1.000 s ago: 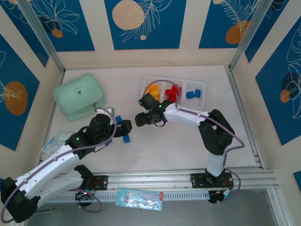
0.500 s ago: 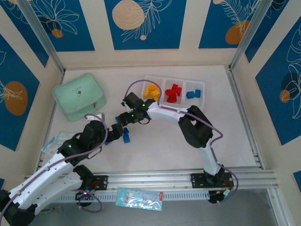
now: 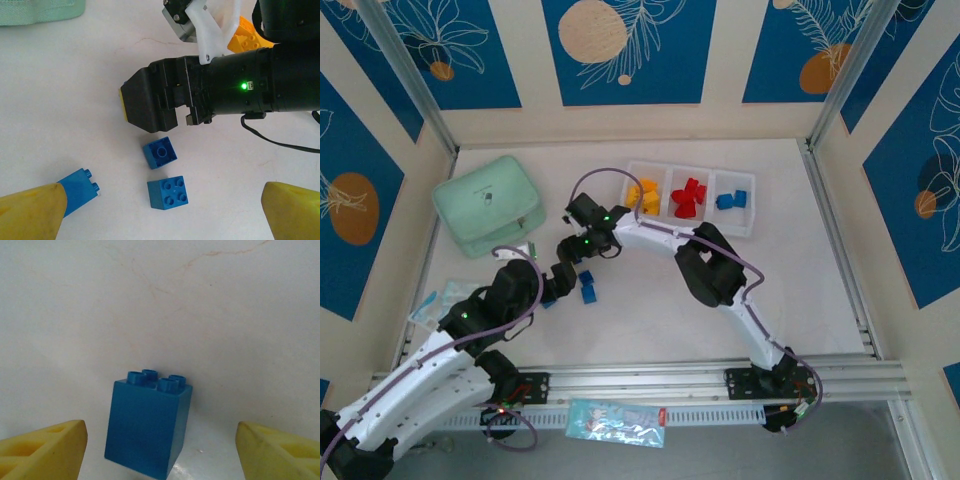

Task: Sort the legos into containers by color
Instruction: Pick up the lego from the center of the table.

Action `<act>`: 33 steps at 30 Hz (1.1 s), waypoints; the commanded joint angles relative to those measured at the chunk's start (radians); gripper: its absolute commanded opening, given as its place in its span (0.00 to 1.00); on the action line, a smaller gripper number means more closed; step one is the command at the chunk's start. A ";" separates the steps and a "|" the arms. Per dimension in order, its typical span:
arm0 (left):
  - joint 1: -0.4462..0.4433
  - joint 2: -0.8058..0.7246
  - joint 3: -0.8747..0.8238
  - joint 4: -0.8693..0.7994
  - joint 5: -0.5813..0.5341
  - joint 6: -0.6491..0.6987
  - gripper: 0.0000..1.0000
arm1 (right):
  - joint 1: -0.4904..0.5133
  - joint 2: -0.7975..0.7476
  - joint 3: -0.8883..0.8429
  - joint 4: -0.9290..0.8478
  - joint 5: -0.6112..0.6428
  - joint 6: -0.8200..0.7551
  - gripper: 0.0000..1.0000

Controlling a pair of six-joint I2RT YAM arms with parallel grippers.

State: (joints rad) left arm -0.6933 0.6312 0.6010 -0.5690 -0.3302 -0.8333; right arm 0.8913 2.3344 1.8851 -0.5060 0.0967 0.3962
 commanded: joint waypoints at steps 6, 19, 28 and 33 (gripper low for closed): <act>0.018 -0.001 -0.017 0.008 -0.017 -0.003 0.99 | 0.003 0.040 0.077 -0.110 0.079 -0.044 0.66; 0.023 0.003 -0.018 0.022 0.005 0.002 0.99 | 0.012 0.057 0.128 -0.147 0.096 -0.072 0.37; 0.025 -0.001 -0.008 0.037 0.030 0.003 0.99 | -0.001 -0.045 0.065 -0.155 0.115 -0.083 0.27; 0.025 0.005 0.013 0.053 0.053 0.021 0.99 | -0.029 -0.184 -0.055 -0.127 0.102 -0.065 0.27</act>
State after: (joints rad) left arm -0.6788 0.6369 0.5880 -0.5526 -0.3058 -0.8303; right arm 0.8833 2.2753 1.8729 -0.6399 0.2028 0.3248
